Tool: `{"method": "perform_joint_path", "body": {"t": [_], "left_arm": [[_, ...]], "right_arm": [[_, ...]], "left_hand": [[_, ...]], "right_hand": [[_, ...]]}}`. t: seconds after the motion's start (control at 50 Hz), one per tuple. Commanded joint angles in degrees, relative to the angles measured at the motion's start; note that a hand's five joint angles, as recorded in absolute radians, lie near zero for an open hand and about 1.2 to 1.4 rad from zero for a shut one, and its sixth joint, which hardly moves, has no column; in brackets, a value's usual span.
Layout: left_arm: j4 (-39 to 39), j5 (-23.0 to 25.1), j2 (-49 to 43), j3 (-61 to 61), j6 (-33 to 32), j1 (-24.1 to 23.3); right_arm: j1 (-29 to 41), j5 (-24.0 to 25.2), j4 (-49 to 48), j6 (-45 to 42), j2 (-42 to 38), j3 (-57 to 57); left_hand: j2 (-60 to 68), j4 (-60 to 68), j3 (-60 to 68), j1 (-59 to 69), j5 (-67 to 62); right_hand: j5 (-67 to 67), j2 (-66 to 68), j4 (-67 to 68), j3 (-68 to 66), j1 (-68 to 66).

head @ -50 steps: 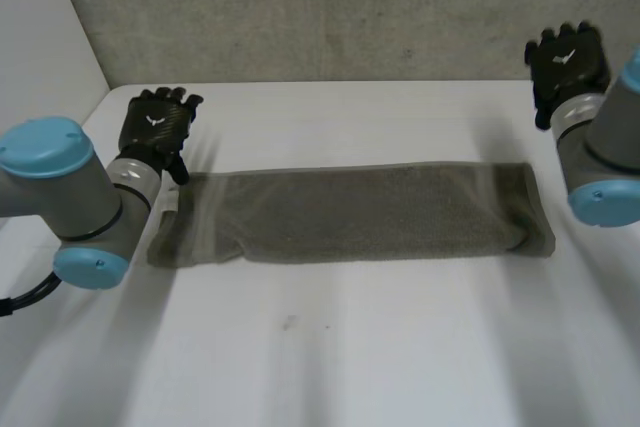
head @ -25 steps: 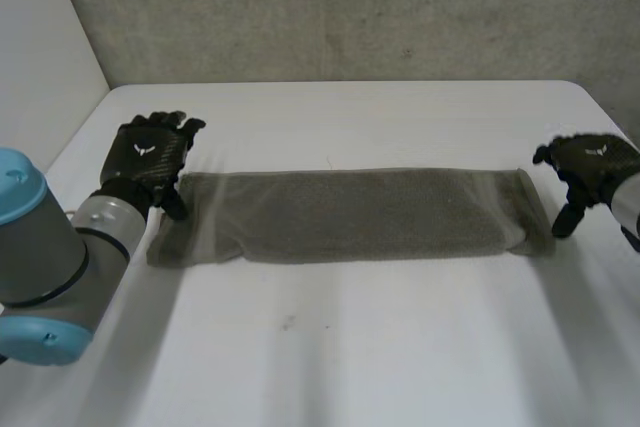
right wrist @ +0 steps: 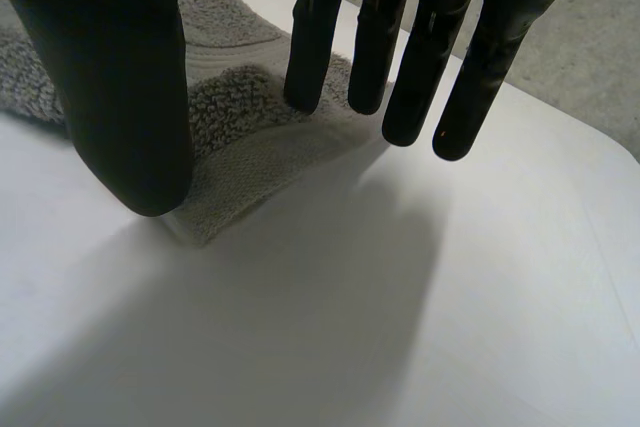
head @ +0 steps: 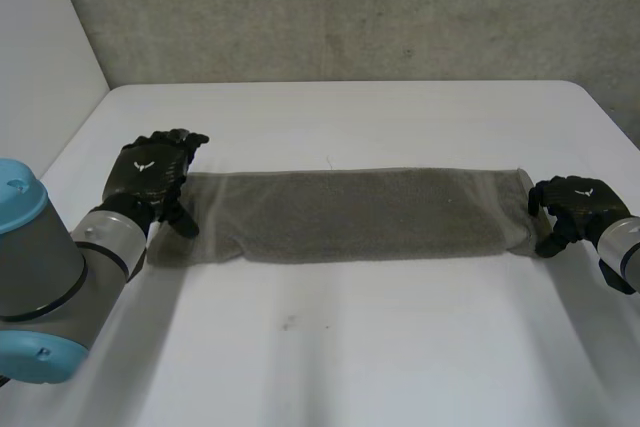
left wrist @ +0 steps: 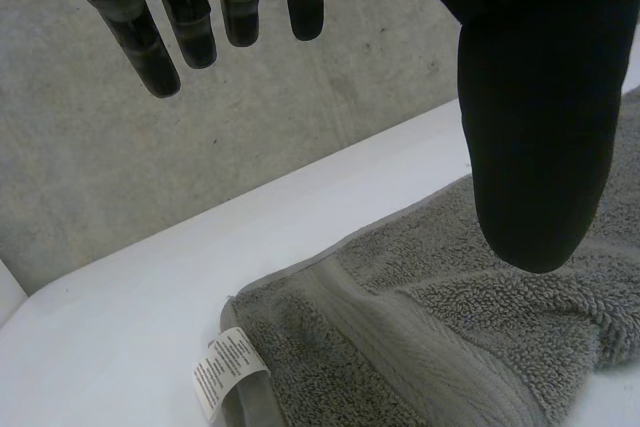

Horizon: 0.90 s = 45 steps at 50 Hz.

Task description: Fold the towel.

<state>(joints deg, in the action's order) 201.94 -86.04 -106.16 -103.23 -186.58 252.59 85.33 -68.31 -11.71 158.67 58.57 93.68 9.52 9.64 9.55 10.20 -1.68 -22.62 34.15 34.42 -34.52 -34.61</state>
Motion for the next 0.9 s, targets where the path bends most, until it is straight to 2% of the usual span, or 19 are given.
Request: {"method": "perform_joint_path", "body": {"t": [0.02,0.04,0.06,0.08,0.12,0.26,0.32,0.36,0.42,0.46,0.54,0.64,0.68,0.7,0.74,0.76,0.8,0.86,0.9], "left_arm": [[-0.06,-0.01,-0.01,-0.21,-0.01,-0.17],[-0.06,-0.01,-0.01,-0.21,-0.01,-0.17],[-0.06,0.08,0.08,-0.39,-0.01,-0.17],[0.03,0.08,0.08,-0.48,-0.01,-0.25],[0.03,0.0,-0.01,-0.48,-0.01,-0.26],[-0.06,-0.01,0.08,-0.74,-0.01,-0.26],[-0.06,-0.01,0.08,-0.92,-0.01,-0.26],[-0.06,-0.01,0.08,-0.92,-0.01,-0.34],[-0.06,-0.01,0.17,-1.01,-0.01,-0.34],[-0.06,-0.01,0.17,-1.01,-0.01,-0.34],[-0.06,-0.01,0.17,-1.01,-0.01,-0.34],[-0.06,-0.09,0.43,-1.01,-0.01,-0.34],[-0.06,-0.09,0.78,-1.01,-0.01,-0.34],[-0.06,-0.09,0.78,-1.01,-0.01,-0.34],[-0.06,-0.09,1.31,-1.01,-0.01,-0.43],[-0.06,-0.09,1.31,-1.01,-0.01,-0.43],[-0.06,-0.18,1.48,-1.01,-0.01,-0.43],[-0.06,-0.18,1.84,-1.01,-0.01,-0.87],[0.03,-0.18,1.92,-0.92,0.07,-1.22]], "right_arm": [[0.01,-0.07,-1.64,-0.03,-1.97,-0.69],[0.01,-0.25,-1.91,-0.03,-2.32,-0.86],[0.01,-0.25,-1.91,-0.03,-2.32,-0.87],[0.01,-0.42,-2.26,-0.03,-2.32,-1.04],[-0.07,-0.6,-2.7,-0.03,-2.32,-1.22],[-1.66,-3.15,-3.14,-0.99,-2.06,-2.98],[-3.68,-4.82,-2.7,-5.03,-2.15,-4.56],[-7.7,-6.13,-2.44,-12.64,-1.62,-5.78],[-9.48,-6.93,-2.17,-17.43,-1.27,-6.4],[-10.36,-9.2,-1.65,-26.53,-0.31,-8.41],[-9.83,-11.41,-1.56,-28.68,0.58,-10.09],[-4.65,-12.38,-1.65,-28.33,4.88,-13.08],[2.09,-12.11,-2.52,-27.71,6.2,-14.74],[2.12,-12.11,-2.52,-27.71,6.2,-14.75],[9.82,-11.85,-3.49,-27.54,6.12,-16.68],[9.86,-11.85,-3.49,-27.53,6.11,-16.69],[18.86,-11.59,-5.15,-27.8,5.42,-17.74],[23.13,-11.15,-6.22,-27.8,4.45,-17.74],[30.82,-9.14,-8.05,-27.89,1.47,-17.39]], "left_hand": [[0.48,0.36,0.45,-0.2,1.68],[0.48,0.36,0.45,-0.2,1.68],[0.48,0.36,0.45,-0.2,1.68],[0.48,0.36,0.45,-0.2,1.68],[0.48,0.36,0.45,-0.2,1.68],[0.48,0.36,0.45,-0.2,1.68],[0.48,0.36,0.45,-0.2,1.68],[0.48,0.36,0.45,-0.2,1.68],[0.48,0.36,0.45,-0.2,1.68],[0.48,0.36,0.45,-0.2,1.68],[0.48,0.36,0.45,-0.2,1.68],[0.48,0.36,0.45,-0.2,1.68],[0.48,0.36,0.45,-0.2,1.68],[0.48,0.36,0.45,-0.2,1.68],[0.48,0.36,0.45,-0.2,1.68],[0.48,0.36,0.45,-0.2,1.68],[0.48,0.36,0.45,-0.2,1.68],[0.48,0.36,0.45,-0.2,1.68],[0.48,0.36,0.45,-0.2,1.68]], "right_hand": [[-22.81,21.28,21.01,-20.91,-20.81],[-32.71,31.18,30.91,-30.8,-30.71],[-32.81,31.28,31.0,-30.9,-30.81],[-43.8,42.27,42.0,-41.9,-41.8],[-47.35,45.82,45.54,-45.44,-45.35],[-47.38,45.85,45.58,-45.48,-45.39],[-47.38,45.85,45.58,-45.48,-45.39],[-47.38,45.85,45.58,-45.48,-45.39],[-47.38,45.85,45.58,-45.48,-45.39],[-47.38,45.85,45.58,-45.48,-45.39],[-47.38,45.85,45.58,-45.48,-45.39],[-47.38,45.85,45.58,-45.48,-45.39],[-47.38,45.85,45.58,-45.48,-45.39],[-47.38,45.85,45.58,-45.48,-45.39],[-47.38,45.85,45.58,-45.48,-45.39],[-47.38,45.85,45.58,-45.48,-45.39],[-47.38,45.85,45.58,-45.48,-45.39],[-47.38,45.85,45.58,-45.48,-45.39],[-47.38,45.85,45.58,-45.48,-45.39]]}}
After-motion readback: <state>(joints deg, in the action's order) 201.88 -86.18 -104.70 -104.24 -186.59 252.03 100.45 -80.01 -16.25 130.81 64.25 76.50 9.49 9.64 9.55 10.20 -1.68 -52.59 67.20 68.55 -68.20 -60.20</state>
